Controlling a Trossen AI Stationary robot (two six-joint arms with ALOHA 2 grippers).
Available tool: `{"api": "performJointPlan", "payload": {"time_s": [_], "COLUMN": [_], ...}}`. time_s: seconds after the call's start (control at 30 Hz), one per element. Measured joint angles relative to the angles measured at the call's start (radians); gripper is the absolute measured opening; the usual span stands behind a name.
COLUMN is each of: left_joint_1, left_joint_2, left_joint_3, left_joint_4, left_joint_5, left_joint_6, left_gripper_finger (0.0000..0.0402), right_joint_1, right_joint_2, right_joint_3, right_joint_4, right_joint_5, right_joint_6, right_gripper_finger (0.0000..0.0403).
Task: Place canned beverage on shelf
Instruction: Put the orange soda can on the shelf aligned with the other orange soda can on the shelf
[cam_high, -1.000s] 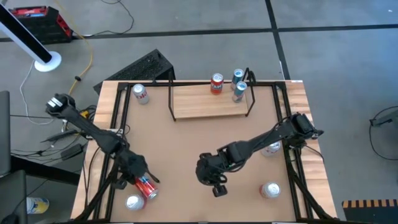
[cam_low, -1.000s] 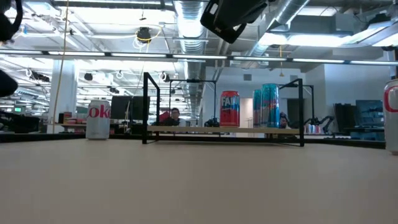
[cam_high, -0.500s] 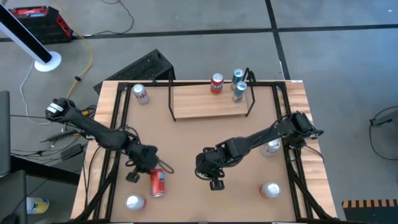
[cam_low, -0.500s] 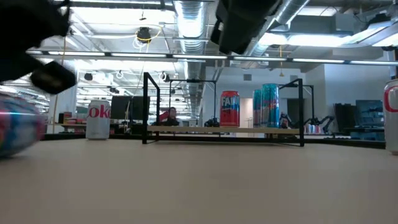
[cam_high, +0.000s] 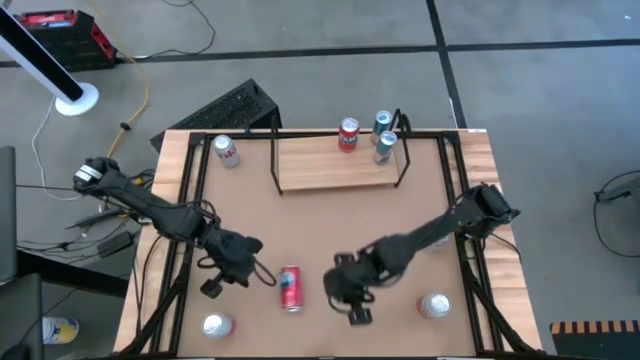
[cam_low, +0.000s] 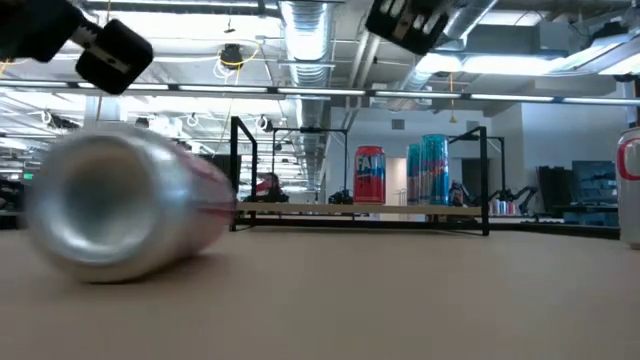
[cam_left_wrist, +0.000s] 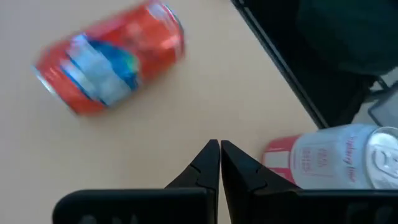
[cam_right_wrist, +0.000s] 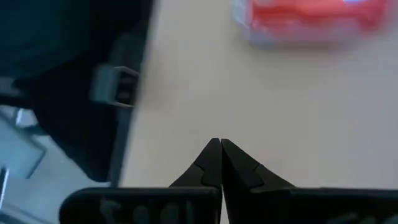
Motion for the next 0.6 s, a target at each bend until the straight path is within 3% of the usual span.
{"api": "performJointPlan", "payload": {"time_s": [0.23, 0.33, 0.6], "left_joint_1": [-0.062, -0.071, -0.031], "left_joint_2": [0.000, -0.004, -0.114], "left_joint_3": [-0.094, -0.099, -0.099], "left_joint_4": [0.126, 0.131, 0.147], "left_joint_5": [-0.092, -0.149, -0.260], "left_joint_6": [-0.037, -0.029, 0.106], "left_gripper_finger": [0.0000, 0.0000, 0.0000], "right_joint_1": [0.033, 0.005, -0.007], "right_joint_2": [0.069, 0.115, 0.133], "right_joint_3": [0.002, -0.004, -0.006], "right_joint_4": [0.112, 0.084, -0.024], "right_joint_5": [-0.038, -0.122, -0.136], "right_joint_6": [0.016, 0.058, 0.115], "right_gripper_finger": [0.0023, 0.0023, 0.0022]}}
